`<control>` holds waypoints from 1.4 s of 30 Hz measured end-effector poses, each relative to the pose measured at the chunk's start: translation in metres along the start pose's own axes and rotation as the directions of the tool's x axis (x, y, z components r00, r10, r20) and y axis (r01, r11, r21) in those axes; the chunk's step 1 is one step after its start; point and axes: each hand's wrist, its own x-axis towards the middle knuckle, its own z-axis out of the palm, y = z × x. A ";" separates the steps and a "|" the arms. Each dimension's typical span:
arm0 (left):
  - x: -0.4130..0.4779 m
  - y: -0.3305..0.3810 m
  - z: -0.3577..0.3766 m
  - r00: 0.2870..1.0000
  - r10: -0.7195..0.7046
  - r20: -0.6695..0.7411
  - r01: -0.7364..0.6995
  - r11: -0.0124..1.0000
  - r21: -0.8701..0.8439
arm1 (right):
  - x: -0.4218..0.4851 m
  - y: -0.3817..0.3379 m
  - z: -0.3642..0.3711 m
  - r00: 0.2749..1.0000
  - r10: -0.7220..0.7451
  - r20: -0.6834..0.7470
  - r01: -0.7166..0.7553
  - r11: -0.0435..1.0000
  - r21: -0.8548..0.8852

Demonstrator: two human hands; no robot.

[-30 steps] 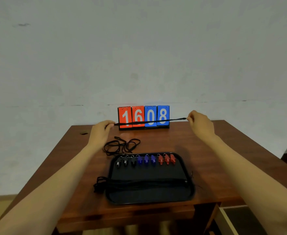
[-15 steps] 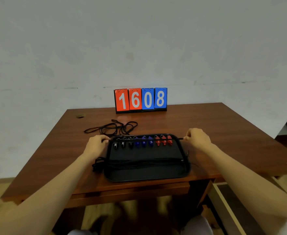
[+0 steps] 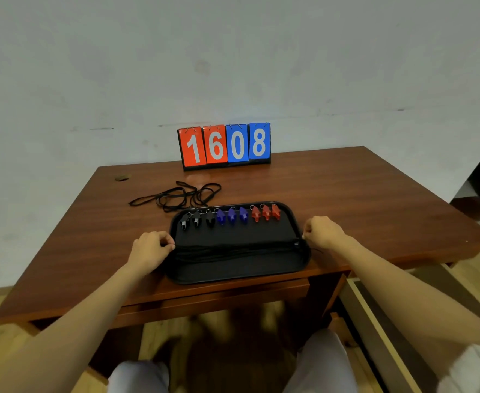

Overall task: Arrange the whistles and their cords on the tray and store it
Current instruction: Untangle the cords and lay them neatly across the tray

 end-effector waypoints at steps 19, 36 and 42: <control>-0.014 0.007 0.023 0.963 0.257 -0.085 -0.240 0.954 0.178 | -0.006 -0.011 0.008 0.976 -0.215 -0.040 0.213 0.976 -0.030; 0.003 0.034 0.036 0.945 0.304 0.120 -0.319 0.938 0.136 | 0.015 -0.056 0.015 0.947 -0.303 0.105 0.319 0.925 -0.207; 0.049 0.055 0.021 0.966 0.260 0.016 -0.259 0.953 0.160 | 0.052 -0.104 0.007 0.906 -0.415 0.078 0.422 0.888 -0.183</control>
